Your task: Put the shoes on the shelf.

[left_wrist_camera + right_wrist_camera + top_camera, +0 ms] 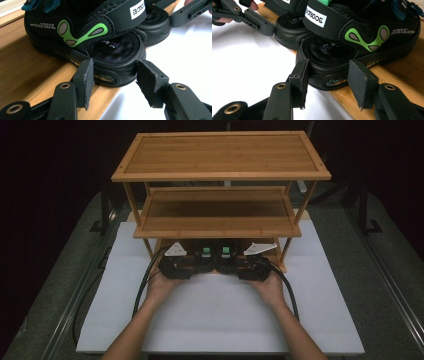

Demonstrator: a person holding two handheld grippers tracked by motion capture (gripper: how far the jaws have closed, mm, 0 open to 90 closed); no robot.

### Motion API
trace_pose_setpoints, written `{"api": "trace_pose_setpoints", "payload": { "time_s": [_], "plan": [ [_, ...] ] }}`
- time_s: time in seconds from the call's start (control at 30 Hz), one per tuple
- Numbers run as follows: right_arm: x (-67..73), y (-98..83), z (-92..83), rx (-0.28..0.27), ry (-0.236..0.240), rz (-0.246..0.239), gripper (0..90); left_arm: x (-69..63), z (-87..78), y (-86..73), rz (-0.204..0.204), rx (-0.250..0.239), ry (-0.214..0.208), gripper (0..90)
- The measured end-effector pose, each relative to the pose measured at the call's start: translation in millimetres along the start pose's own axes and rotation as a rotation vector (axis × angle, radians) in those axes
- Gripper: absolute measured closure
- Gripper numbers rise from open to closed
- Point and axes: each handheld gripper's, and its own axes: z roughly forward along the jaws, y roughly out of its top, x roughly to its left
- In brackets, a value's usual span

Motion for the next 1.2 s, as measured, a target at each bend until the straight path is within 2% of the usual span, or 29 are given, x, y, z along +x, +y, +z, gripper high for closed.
{"api": "trace_pose_setpoints", "payload": {
  "time_s": [0.07,0.2,0.33,0.47,0.5,0.53,0.57,0.83,1.1,1.2],
  "plan": [
    [-1.7,0.4,1.3,-0.004,-0.004,0.002,51.5,2.1,1.4,0.8,0.0,0.002,0.0,47.5],
    [-3.7,1.1,3.1,-0.008,-0.013,0.003,52.4,4.3,5.0,0.1,-0.026,-0.018,0.004,47.9],
    [-5.0,2.3,5.3,-0.008,-0.039,0.002,53.8,7.6,8.2,0.1,-0.027,-0.012,0.021,48.1],
    [-5.1,2.7,6.7,0.006,-0.043,0.034,54.6,9.6,11.1,2.6,-0.027,0.0,0.028,48.3],
    [-6.5,3.0,7.1,-0.003,-0.049,0.024,54.6,10.3,10.9,3.1,-0.024,0.006,0.025,48.3],
    [-11.0,3.2,9.2,-0.018,-0.058,-0.026,54.6,10.7,11.1,3.4,-0.025,0.008,0.024,48.4],
    [-11.5,3.4,9.4,-0.016,-0.063,-0.028,54.6,10.9,11.3,3.4,-0.029,0.008,0.022,48.5],
    [-16.3,4.5,10.9,-0.004,-0.086,-0.027,54.6,11.5,11.6,3.0,-0.039,0.007,0.019,48.5],
    [-17.5,3.7,12.5,-0.009,-0.086,-0.002,54.4,12.8,13.5,4.7,-0.034,0.009,0.016,47.9],
    [-17.3,4.0,13.0,-0.013,-0.085,-0.003,54.1,12.9,15.0,6.4,-0.024,0.012,0.044,47.9]
  ]
}}
